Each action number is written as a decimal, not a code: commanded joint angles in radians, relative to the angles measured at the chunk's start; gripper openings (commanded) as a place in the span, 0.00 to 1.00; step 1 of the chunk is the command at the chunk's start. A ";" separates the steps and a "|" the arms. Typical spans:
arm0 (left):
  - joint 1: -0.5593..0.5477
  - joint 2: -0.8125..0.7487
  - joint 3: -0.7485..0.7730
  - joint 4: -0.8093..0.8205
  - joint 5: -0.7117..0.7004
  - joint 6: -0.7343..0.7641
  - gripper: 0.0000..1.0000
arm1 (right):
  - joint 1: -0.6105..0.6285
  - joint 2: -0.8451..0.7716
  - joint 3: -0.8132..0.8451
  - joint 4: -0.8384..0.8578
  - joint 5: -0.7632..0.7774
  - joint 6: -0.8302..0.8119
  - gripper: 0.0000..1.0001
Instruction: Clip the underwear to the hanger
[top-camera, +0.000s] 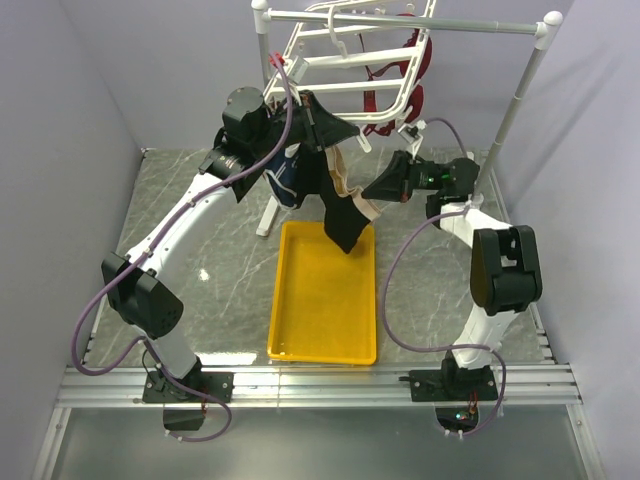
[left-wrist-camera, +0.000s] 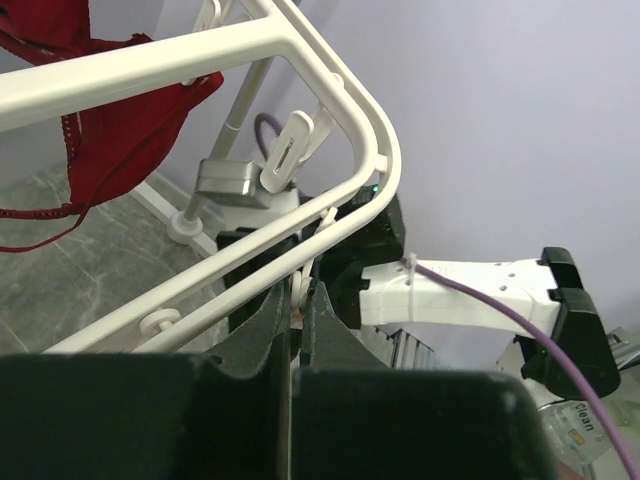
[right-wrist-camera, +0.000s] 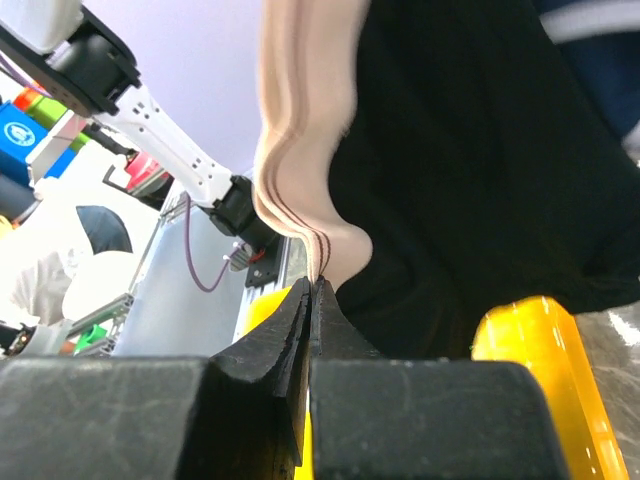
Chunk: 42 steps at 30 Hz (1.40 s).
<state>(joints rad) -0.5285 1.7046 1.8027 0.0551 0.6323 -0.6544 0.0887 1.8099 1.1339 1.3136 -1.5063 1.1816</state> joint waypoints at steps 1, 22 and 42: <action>0.035 0.009 -0.002 -0.006 -0.071 0.082 0.00 | -0.012 -0.084 0.059 0.415 -0.071 0.059 0.00; 0.033 0.036 -0.008 0.026 0.037 0.183 0.00 | -0.055 -0.135 0.256 0.222 -0.129 0.111 0.00; 0.055 0.024 -0.063 0.150 0.067 0.118 0.00 | -0.053 -0.075 0.267 0.256 -0.135 0.181 0.00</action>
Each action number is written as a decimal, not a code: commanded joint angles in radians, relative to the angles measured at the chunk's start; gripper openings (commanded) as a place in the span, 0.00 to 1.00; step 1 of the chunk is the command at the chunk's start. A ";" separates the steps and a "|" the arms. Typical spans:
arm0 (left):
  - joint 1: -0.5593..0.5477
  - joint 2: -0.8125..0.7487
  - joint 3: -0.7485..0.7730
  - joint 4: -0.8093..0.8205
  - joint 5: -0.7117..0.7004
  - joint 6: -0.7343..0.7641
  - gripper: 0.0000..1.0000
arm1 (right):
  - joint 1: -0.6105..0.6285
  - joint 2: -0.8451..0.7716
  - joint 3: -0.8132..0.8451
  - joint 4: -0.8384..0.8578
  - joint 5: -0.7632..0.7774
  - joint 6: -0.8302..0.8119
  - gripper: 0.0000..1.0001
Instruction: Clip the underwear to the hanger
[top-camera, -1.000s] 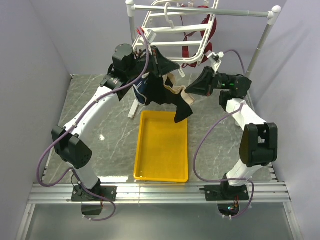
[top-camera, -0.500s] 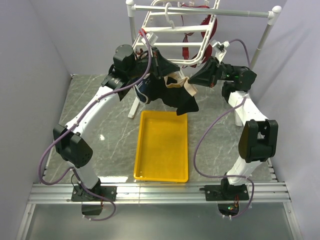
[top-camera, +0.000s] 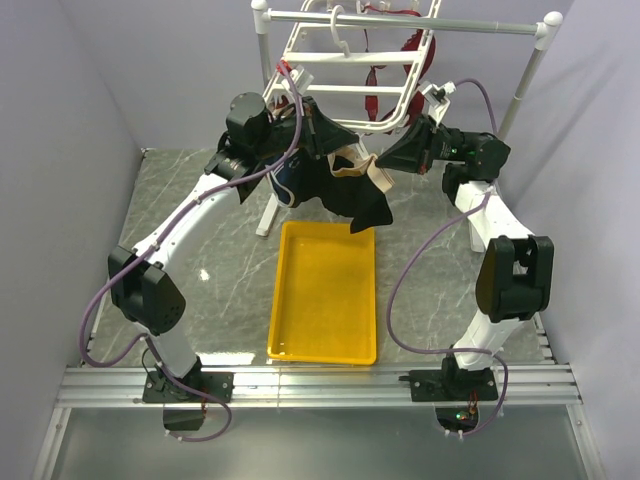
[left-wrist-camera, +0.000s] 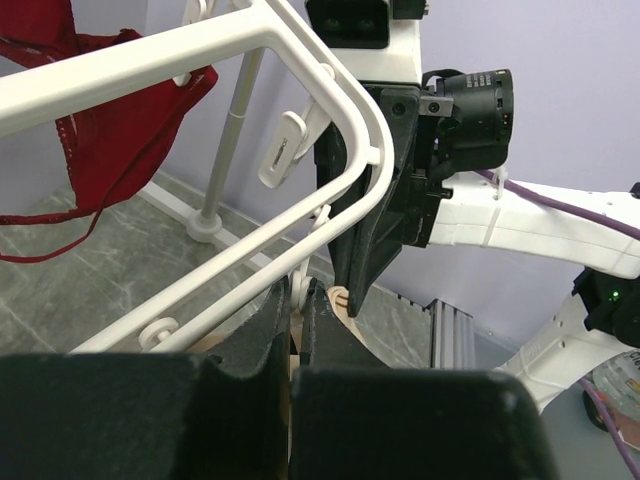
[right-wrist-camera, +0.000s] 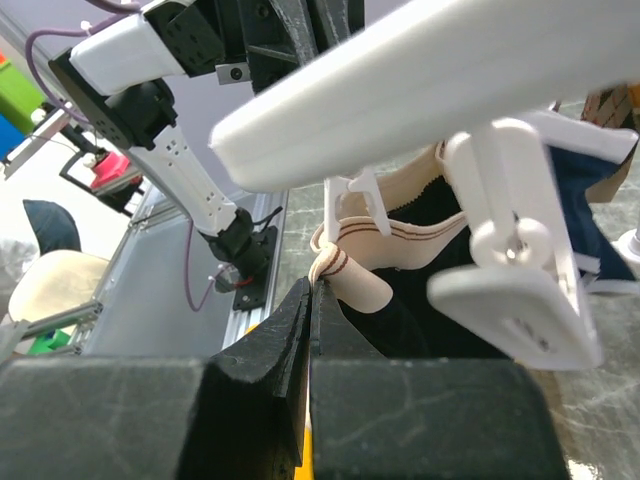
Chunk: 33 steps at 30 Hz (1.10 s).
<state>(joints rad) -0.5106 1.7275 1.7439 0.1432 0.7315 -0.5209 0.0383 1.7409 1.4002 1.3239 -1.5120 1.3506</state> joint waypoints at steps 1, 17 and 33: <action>0.037 0.001 -0.003 0.061 -0.034 -0.018 0.00 | -0.003 0.000 -0.003 0.245 -0.128 0.013 0.00; 0.052 0.004 -0.014 0.098 -0.012 0.007 0.00 | 0.006 0.022 0.025 0.242 -0.129 0.031 0.00; 0.052 0.027 -0.009 0.137 0.026 0.018 0.00 | 0.041 0.025 0.042 0.222 -0.128 0.028 0.00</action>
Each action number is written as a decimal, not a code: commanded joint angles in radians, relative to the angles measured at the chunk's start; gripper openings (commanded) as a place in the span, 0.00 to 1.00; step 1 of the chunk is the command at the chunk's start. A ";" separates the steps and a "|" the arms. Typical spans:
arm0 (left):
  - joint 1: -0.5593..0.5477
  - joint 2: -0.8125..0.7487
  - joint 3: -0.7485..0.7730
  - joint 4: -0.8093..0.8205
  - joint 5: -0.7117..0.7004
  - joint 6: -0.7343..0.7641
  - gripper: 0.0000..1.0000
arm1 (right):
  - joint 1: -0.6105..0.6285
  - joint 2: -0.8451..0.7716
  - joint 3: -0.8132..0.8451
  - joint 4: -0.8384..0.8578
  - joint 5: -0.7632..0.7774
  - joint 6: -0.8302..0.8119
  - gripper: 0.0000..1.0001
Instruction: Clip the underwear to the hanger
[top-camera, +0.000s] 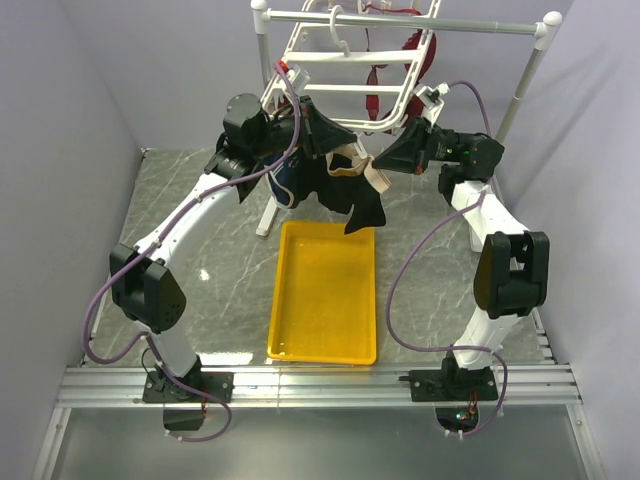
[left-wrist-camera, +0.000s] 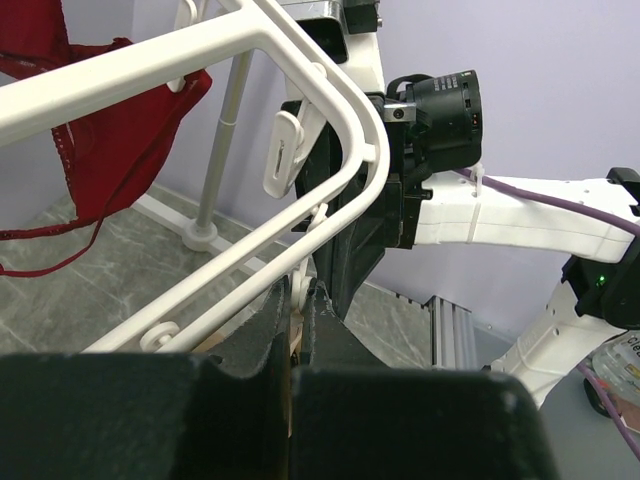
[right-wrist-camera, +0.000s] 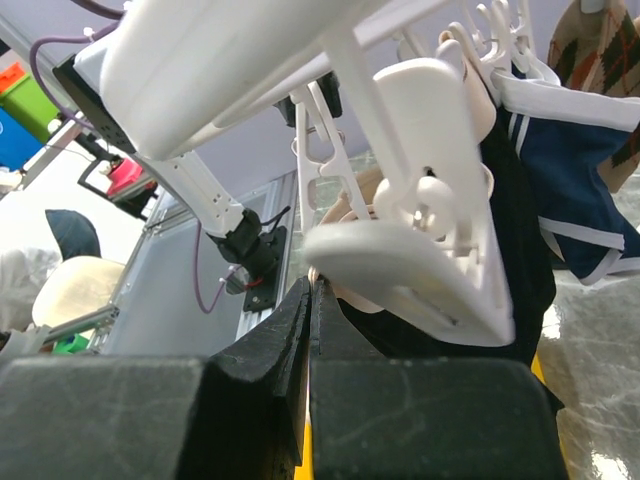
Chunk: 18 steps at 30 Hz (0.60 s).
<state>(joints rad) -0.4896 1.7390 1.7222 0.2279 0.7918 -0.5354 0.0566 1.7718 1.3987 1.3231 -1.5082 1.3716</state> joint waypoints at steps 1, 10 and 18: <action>0.031 0.017 0.013 0.056 -0.029 0.028 0.00 | 0.025 -0.005 0.045 0.222 -0.133 0.007 0.00; 0.032 0.024 0.002 0.082 -0.002 0.014 0.00 | 0.032 0.005 0.071 0.205 -0.132 0.011 0.00; 0.032 0.030 0.002 0.076 0.026 0.015 0.00 | 0.035 0.020 0.097 0.192 -0.133 0.011 0.00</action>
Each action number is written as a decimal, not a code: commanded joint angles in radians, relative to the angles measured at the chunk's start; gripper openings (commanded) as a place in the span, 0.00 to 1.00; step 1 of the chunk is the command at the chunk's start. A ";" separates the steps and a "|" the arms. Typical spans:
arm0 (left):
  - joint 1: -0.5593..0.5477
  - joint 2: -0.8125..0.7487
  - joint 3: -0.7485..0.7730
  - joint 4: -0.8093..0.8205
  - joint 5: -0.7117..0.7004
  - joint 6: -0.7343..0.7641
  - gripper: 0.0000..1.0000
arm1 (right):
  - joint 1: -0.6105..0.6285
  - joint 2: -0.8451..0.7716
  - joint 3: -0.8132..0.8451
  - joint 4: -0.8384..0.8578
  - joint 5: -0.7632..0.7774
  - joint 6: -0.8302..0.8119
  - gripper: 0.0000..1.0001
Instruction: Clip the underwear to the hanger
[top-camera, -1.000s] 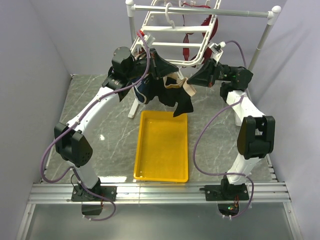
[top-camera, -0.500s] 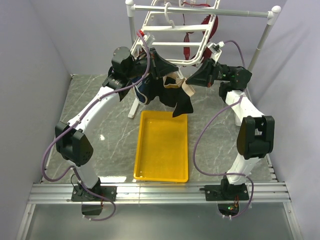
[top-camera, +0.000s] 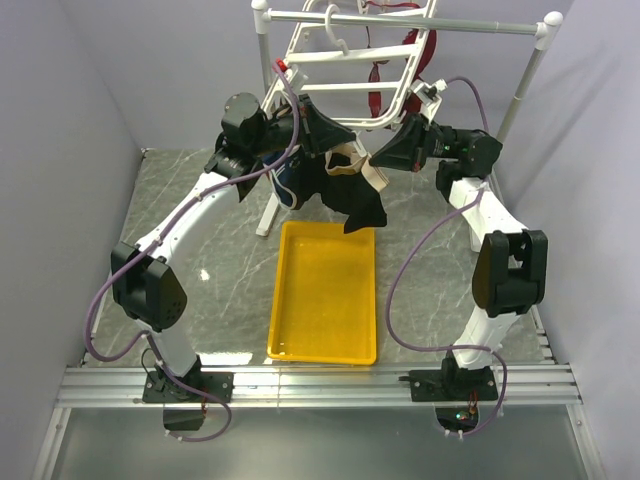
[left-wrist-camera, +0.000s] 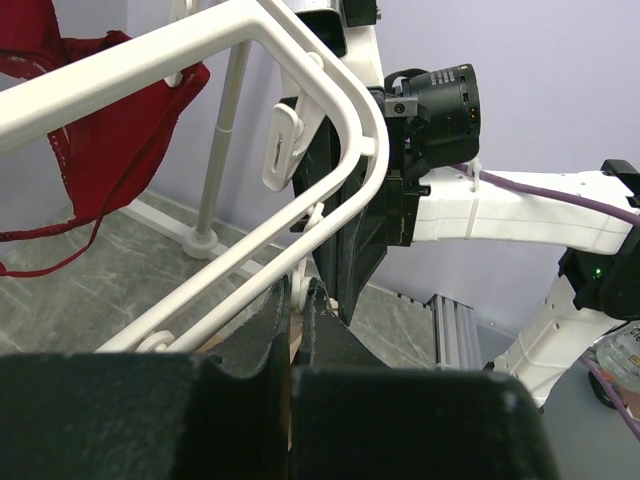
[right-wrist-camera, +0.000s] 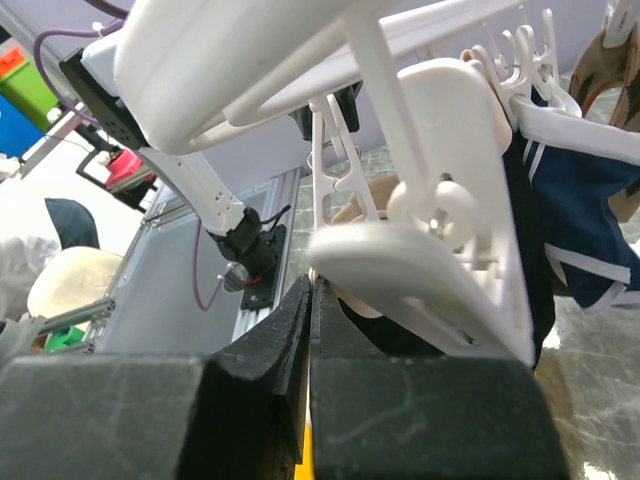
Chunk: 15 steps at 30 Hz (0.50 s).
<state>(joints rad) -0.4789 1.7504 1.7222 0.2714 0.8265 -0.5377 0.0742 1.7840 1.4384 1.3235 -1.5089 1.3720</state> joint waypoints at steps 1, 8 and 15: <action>0.022 0.020 0.002 0.032 -0.009 0.019 0.00 | 0.016 0.008 0.059 0.191 -0.131 0.010 0.00; 0.022 0.015 -0.004 0.029 0.006 0.038 0.00 | 0.019 0.006 0.083 0.171 -0.132 0.012 0.00; 0.022 0.011 -0.015 0.034 0.028 0.041 0.00 | 0.022 0.018 0.099 0.155 -0.131 0.019 0.00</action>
<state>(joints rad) -0.4721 1.7527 1.7161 0.2806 0.8577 -0.5339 0.0784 1.7958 1.4864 1.3239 -1.5093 1.3788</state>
